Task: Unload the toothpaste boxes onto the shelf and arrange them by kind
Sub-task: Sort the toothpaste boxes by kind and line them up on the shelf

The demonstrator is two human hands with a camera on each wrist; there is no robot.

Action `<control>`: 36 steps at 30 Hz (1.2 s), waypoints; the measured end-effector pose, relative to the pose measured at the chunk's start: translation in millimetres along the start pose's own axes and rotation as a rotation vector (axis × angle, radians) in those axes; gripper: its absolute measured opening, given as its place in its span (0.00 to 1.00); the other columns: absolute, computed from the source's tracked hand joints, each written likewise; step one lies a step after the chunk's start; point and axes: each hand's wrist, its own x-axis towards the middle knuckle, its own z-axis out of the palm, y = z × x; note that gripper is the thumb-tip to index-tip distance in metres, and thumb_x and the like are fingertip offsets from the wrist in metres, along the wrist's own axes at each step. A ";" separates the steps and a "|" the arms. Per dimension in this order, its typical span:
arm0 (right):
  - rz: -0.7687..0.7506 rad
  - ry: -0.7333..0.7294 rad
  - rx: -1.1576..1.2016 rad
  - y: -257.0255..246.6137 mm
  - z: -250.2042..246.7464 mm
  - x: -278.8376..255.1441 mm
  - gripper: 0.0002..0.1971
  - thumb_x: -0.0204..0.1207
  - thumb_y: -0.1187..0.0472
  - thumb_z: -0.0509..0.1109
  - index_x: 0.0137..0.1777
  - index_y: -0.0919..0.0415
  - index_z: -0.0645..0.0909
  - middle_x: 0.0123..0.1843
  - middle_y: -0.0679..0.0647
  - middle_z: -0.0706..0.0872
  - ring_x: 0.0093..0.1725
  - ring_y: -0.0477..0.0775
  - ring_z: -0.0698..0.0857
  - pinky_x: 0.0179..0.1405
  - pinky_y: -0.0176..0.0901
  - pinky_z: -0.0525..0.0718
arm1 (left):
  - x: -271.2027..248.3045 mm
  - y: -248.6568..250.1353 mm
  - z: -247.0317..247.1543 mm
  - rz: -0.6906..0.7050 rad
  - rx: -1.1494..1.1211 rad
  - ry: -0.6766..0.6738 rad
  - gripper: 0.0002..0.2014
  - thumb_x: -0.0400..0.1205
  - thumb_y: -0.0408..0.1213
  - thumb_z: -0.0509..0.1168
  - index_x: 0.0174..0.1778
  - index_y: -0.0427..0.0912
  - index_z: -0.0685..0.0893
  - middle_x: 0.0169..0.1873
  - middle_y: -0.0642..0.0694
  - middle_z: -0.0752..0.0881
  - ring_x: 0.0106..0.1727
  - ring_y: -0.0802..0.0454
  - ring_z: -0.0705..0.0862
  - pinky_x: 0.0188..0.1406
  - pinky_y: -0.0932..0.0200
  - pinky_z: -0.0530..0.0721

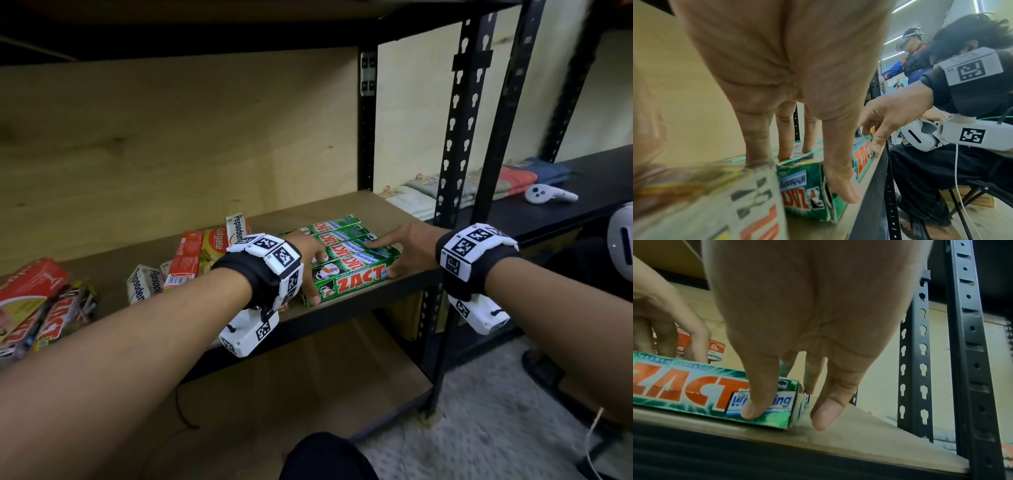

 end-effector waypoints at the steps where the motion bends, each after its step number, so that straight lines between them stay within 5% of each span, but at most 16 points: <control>1: 0.006 -0.001 -0.004 -0.8 -0.5 0.1 0.36 0.74 0.48 0.76 0.80 0.32 0.63 0.82 0.48 0.68 0.78 0.57 0.69 0.76 0.55 0.70 | -0.7 0.6 -0.1 0.004 0.003 0.001 0.40 0.67 0.52 0.81 0.74 0.47 0.74 0.68 0.47 0.79 0.65 0.46 0.79 0.52 0.59 0.76; 6: -0.014 -0.018 -0.031 -5.9 -8.9 0.6 0.37 0.73 0.50 0.78 0.80 0.35 0.66 0.81 0.48 0.70 0.76 0.56 0.71 0.76 0.52 0.70 | -1.7 -6.2 -6.9 -0.003 -0.081 -0.016 0.41 0.66 0.54 0.81 0.74 0.51 0.74 0.68 0.50 0.79 0.55 0.52 0.79 0.51 0.61 0.77; 9: -0.040 -0.098 -0.007 -9.6 -21.6 1.3 0.37 0.71 0.45 0.77 0.80 0.39 0.67 0.82 0.47 0.66 0.78 0.56 0.69 0.75 0.53 0.69 | 0.5 -13.9 -16.7 -0.097 -0.368 -0.107 0.47 0.65 0.53 0.82 0.80 0.53 0.68 0.72 0.46 0.76 0.51 0.50 0.85 0.57 0.52 0.87; 12: -0.079 -0.130 0.143 -12.8 -32.2 6.4 0.31 0.75 0.40 0.72 0.77 0.38 0.69 0.84 0.47 0.61 0.75 0.56 0.72 0.69 0.52 0.77 | 6.3 -12.6 -27.7 -0.202 -0.554 -0.061 0.41 0.76 0.52 0.74 0.82 0.46 0.65 0.77 0.40 0.72 0.64 0.39 0.82 0.65 0.44 0.83; 14: -0.087 -0.068 0.152 -14.6 -34.1 14.6 0.25 0.79 0.40 0.67 0.76 0.38 0.71 0.84 0.47 0.62 0.75 0.56 0.73 0.70 0.52 0.74 | 11.1 -11.6 -32.0 -0.252 -0.595 -0.007 0.32 0.83 0.51 0.65 0.81 0.39 0.67 0.77 0.38 0.71 0.72 0.38 0.76 0.72 0.45 0.77; 21: -0.068 -0.058 0.047 -20.6 -33.8 46.1 0.27 0.78 0.40 0.69 0.77 0.41 0.72 0.84 0.48 0.64 0.79 0.57 0.69 0.73 0.51 0.70 | 32.8 -18.9 -31.8 -0.401 -0.744 -0.015 0.26 0.90 0.40 0.55 0.80 0.28 0.62 0.79 0.31 0.66 0.79 0.37 0.67 0.76 0.48 0.69; 24: -0.068 -0.090 0.012 -21.7 -33.9 54.7 0.29 0.78 0.42 0.69 0.79 0.42 0.71 0.84 0.48 0.64 0.79 0.57 0.68 0.71 0.48 0.70 | 41.9 -21.1 -24.6 -0.457 -0.844 -0.080 0.32 0.88 0.43 0.60 0.82 0.31 0.57 0.81 0.31 0.61 0.79 0.34 0.67 0.75 0.41 0.72; 28: -0.067 -0.111 -0.020 -23.0 -36.3 63.6 0.29 0.79 0.46 0.70 0.80 0.45 0.70 0.83 0.50 0.65 0.77 0.56 0.70 0.57 0.39 0.69 | 54.6 -28.3 -18.3 -0.470 -0.966 -0.187 0.33 0.85 0.44 0.66 0.82 0.35 0.61 0.81 0.35 0.63 0.79 0.36 0.68 0.74 0.39 0.73; 36: -0.027 -0.121 0.046 -25.5 -41.8 76.4 0.29 0.79 0.46 0.71 0.79 0.48 0.71 0.81 0.52 0.67 0.75 0.59 0.73 0.66 0.46 0.76 | 65.9 -43.4 -11.9 -0.505 -1.069 -0.189 0.35 0.82 0.43 0.69 0.82 0.39 0.61 0.80 0.32 0.66 0.73 0.32 0.75 0.63 0.38 0.81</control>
